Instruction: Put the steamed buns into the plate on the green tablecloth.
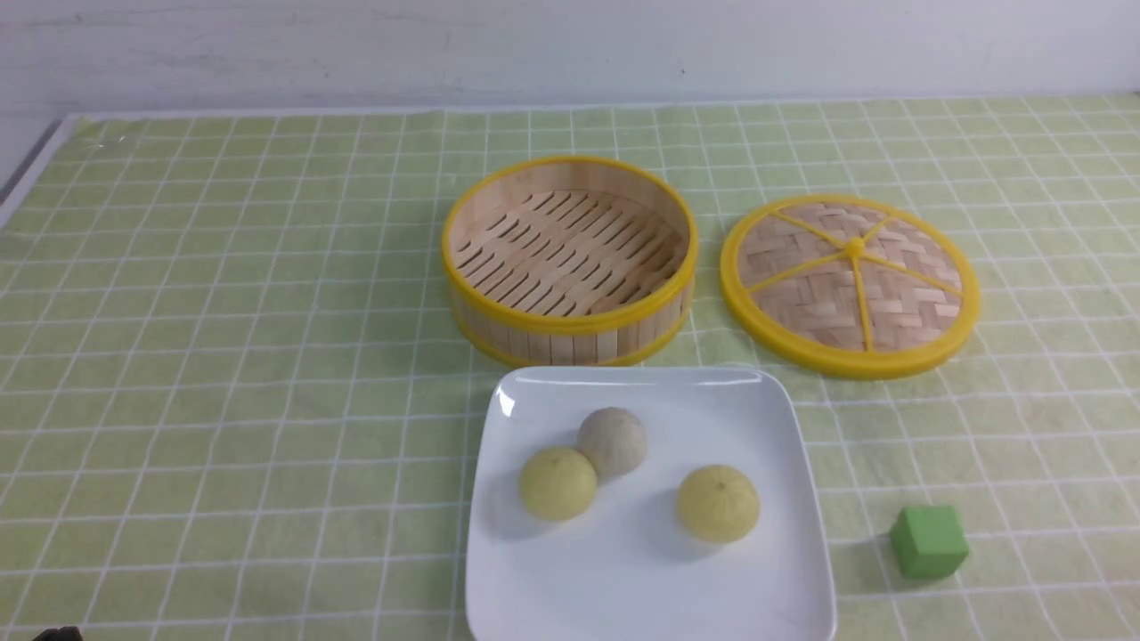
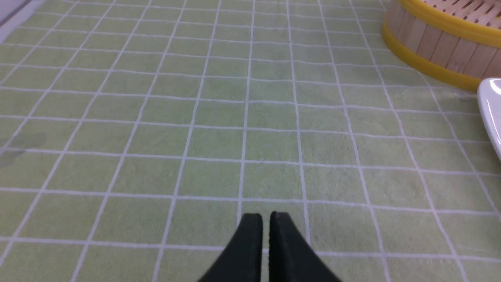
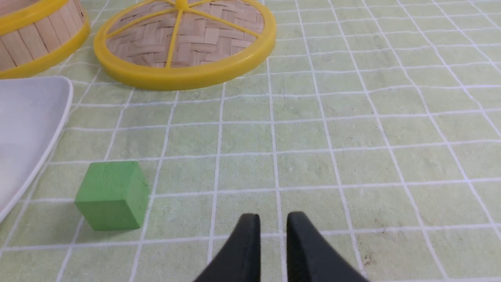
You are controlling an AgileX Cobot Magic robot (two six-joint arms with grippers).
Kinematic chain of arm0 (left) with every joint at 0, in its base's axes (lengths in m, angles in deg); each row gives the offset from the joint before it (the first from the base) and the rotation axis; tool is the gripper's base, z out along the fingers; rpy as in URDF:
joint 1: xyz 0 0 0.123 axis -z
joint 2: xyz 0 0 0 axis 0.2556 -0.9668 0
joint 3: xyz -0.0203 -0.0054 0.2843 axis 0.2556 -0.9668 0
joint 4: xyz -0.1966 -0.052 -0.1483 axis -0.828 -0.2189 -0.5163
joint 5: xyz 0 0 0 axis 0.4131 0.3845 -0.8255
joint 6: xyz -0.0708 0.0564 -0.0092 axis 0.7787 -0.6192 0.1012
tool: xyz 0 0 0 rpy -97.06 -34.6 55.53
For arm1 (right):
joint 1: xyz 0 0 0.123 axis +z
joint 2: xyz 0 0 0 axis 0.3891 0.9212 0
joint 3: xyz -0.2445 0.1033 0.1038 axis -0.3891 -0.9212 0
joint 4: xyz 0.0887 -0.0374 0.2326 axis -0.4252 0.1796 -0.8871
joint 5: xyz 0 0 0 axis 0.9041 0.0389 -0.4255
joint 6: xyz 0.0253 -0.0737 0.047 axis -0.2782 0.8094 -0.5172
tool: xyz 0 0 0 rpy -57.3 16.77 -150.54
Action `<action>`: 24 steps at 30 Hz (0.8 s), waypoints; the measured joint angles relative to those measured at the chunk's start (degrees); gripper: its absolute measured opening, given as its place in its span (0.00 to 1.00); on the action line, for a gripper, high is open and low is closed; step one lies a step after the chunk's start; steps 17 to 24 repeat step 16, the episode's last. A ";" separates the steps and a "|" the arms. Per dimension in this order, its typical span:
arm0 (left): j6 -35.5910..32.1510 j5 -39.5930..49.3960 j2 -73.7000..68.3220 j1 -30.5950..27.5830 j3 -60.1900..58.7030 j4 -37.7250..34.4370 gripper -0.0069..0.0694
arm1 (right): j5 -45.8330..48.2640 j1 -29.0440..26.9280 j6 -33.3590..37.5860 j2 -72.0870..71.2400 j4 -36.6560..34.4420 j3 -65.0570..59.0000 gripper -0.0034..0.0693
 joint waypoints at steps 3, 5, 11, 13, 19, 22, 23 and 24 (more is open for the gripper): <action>0.00 0.00 0.00 0.00 0.00 0.00 0.17 | -0.06 0.00 0.00 0.00 0.00 0.00 0.23; 0.00 0.00 0.00 0.00 0.00 0.00 0.18 | -0.06 0.00 0.00 0.00 0.00 0.00 0.23; 0.00 0.00 0.00 0.00 0.00 0.00 0.18 | -0.06 0.00 0.00 0.00 0.00 0.00 0.24; 0.00 0.00 0.00 0.00 0.00 0.00 0.18 | -0.06 0.00 0.00 0.00 0.00 0.00 0.25; 0.00 0.00 0.00 0.00 0.00 0.00 0.18 | -0.06 0.00 0.00 0.00 0.00 0.00 0.25; 0.00 0.00 0.00 0.00 0.00 0.00 0.18 | -0.06 0.00 0.00 0.00 0.00 0.00 0.25; 0.00 0.00 0.00 0.00 0.00 0.00 0.18 | -0.06 0.00 0.00 0.00 0.00 0.00 0.25; 0.00 0.00 0.00 0.00 0.00 0.00 0.18 | -0.06 0.00 0.00 0.00 0.00 0.00 0.25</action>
